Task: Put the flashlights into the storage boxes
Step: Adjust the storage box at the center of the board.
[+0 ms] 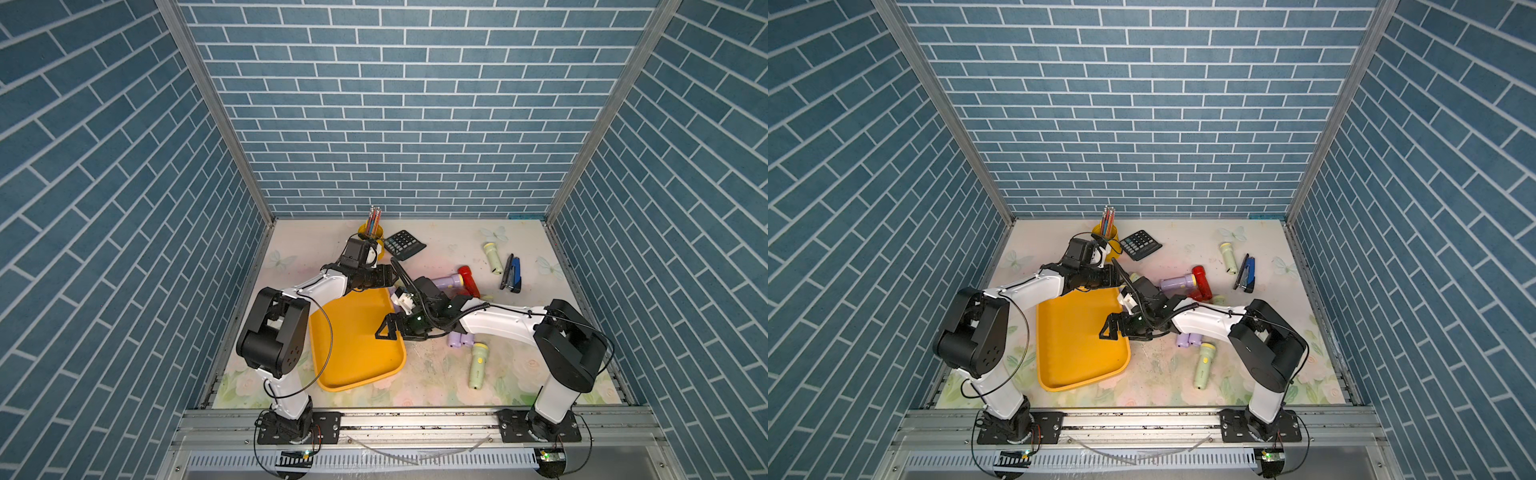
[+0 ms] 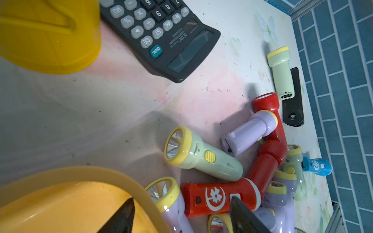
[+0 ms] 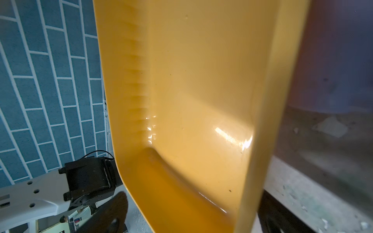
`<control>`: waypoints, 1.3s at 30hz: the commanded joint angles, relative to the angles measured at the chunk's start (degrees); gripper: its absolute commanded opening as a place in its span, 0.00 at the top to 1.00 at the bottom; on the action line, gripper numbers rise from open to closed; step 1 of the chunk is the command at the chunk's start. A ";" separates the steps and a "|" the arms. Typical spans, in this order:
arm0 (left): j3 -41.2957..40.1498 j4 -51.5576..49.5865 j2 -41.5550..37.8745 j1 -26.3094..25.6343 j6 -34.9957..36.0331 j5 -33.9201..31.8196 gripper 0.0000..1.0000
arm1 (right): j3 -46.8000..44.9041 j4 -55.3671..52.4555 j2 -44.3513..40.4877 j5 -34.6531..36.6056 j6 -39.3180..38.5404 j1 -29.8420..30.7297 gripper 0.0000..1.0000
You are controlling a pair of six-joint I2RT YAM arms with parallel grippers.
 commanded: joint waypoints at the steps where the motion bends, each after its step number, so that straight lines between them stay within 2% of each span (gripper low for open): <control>1: 0.68 0.85 1.45 -0.60 -0.17 0.57 0.26 | 3.04 1.61 0.79 -0.26 2.15 0.54 0.01; 11: 0.36 2.82 3.79 -2.40 -0.93 1.69 0.27 | 3.80 3.26 1.82 -0.09 2.15 2.41 0.01; 17: 0.92 0.47 3.47 -2.85 -0.67 0.26 0.27 | 2.42 4.17 0.51 2.12 3.29 3.04 0.01; 21: 1.33 -4.47 0.08 -2.89 0.85 -3.33 0.27 | 0.51 3.70 -3.30 4.68 1.90 2.92 0.01; 26: 4.72 -14.01 -4.73 -2.80 3.66 -9.92 0.27 | 0.45 -5.90 -10.73 11.78 -1.94 1.29 0.01; 32: 7.22 -24.45 -9.29 -2.76 3.29 -15.04 0.27 | 6.61 -24.16 -16.66 15.10 -8.71 -4.04 0.01; 36: 2.04 -22.64 -14.67 -2.89 4.24 -15.69 0.28 | 3.64 -25.86 -18.93 20.80 -9.94 -5.20 0.01; 39: -4.64 -18.15 -19.03 -3.16 6.08 -16.28 0.34 | -2.58 -24.50 -20.96 25.12 -9.51 -5.26 0.01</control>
